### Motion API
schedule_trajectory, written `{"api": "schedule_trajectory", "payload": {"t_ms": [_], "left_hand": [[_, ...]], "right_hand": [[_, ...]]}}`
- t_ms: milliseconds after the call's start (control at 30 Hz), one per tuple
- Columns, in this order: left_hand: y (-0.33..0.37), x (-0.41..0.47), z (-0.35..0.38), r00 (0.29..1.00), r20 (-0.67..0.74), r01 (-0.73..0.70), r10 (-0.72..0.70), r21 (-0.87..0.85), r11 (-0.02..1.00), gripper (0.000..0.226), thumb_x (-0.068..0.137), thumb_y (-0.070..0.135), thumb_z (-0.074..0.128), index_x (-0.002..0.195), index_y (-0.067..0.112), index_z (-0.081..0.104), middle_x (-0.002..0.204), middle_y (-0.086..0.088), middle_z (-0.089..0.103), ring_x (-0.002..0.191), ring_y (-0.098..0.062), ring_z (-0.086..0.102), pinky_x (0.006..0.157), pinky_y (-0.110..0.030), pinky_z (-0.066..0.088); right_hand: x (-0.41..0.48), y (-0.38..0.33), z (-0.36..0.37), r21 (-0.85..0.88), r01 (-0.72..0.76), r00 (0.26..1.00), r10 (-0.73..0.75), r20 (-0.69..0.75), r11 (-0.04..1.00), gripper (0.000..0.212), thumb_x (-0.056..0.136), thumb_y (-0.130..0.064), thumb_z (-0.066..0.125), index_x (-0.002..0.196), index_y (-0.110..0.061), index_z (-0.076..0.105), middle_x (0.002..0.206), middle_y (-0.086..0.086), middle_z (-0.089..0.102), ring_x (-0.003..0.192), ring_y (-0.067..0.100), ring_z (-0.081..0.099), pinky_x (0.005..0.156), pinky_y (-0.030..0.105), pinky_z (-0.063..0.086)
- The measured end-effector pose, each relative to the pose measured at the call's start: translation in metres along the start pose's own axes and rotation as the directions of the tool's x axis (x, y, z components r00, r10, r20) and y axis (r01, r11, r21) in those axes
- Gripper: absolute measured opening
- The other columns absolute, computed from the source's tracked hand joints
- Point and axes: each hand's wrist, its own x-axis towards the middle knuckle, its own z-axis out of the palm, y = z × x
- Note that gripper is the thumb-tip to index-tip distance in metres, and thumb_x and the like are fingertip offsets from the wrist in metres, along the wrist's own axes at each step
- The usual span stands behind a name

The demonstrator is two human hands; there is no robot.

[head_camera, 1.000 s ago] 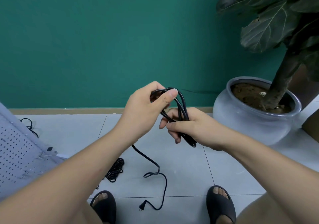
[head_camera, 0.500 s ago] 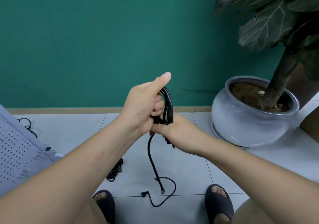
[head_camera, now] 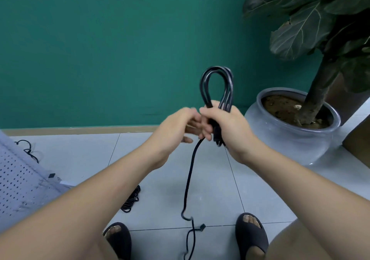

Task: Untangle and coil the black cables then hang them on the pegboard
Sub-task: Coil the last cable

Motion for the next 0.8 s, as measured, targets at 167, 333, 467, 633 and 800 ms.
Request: {"api": "schedule_trajectory", "payload": {"t_ms": [167,333,467,633,800], "left_hand": [[-0.023,-0.006,0.005,0.994,0.109,-0.041,0.014,0.249,0.968,0.013,0.099,0.021,0.071,0.111,0.026,0.069,0.1,0.001,0.081,0.103,-0.022,0.075,0.105,-0.052,0.054],[-0.027,0.001,-0.001,0.987,-0.086,-0.111,0.134,0.232,0.966,0.013,0.097,0.012,0.077,0.1,0.018,0.066,0.084,-0.004,0.08,0.081,-0.021,0.08,0.09,-0.056,0.061],[-0.035,0.004,0.008,0.979,-0.105,-0.134,0.174,0.307,0.942,0.021,0.096,0.023,0.078,0.081,0.022,0.064,0.081,0.004,0.077,0.083,-0.019,0.075,0.088,-0.052,0.06],[-0.037,-0.006,0.043,0.996,-0.006,-0.084,0.093,0.357,0.93,0.021,0.102,0.025,0.068,0.083,0.027,0.062,0.074,0.018,0.068,0.07,-0.005,0.058,0.069,-0.033,0.049],[-0.038,-0.017,0.055,0.992,0.118,0.017,-0.037,0.164,0.986,0.01,0.101,0.039,0.068,0.105,0.031,0.07,0.104,-0.001,0.077,0.091,-0.019,0.066,0.095,-0.043,0.055]], "right_hand": [[0.005,-0.004,-0.019,0.088,0.034,0.996,-0.027,-0.081,0.996,0.023,0.101,-0.016,0.058,0.082,-0.005,0.053,0.063,0.008,0.046,0.054,0.025,0.042,0.07,0.047,0.047],[-0.001,-0.014,-0.013,0.163,0.045,0.997,-0.034,-0.066,0.986,0.027,0.105,-0.011,0.054,0.079,-0.007,0.05,0.064,0.01,0.045,0.053,0.026,0.042,0.07,0.043,0.045],[-0.01,-0.018,0.0,0.209,0.029,0.999,-0.021,-0.041,0.978,0.028,0.106,-0.01,0.052,0.079,-0.006,0.049,0.063,0.013,0.045,0.049,0.026,0.044,0.059,0.049,0.041],[-0.009,-0.015,0.008,0.202,0.035,0.985,0.0,-0.17,0.979,0.035,0.107,-0.017,0.06,0.076,-0.01,0.044,0.059,0.011,0.045,0.042,0.025,0.04,0.054,0.038,0.046],[-0.002,-0.011,0.001,-0.01,0.118,0.945,-0.115,-0.305,0.993,0.046,0.097,-0.02,0.077,0.078,-0.002,0.04,0.061,0.019,0.043,0.043,0.028,0.048,0.052,0.044,0.05]]}}
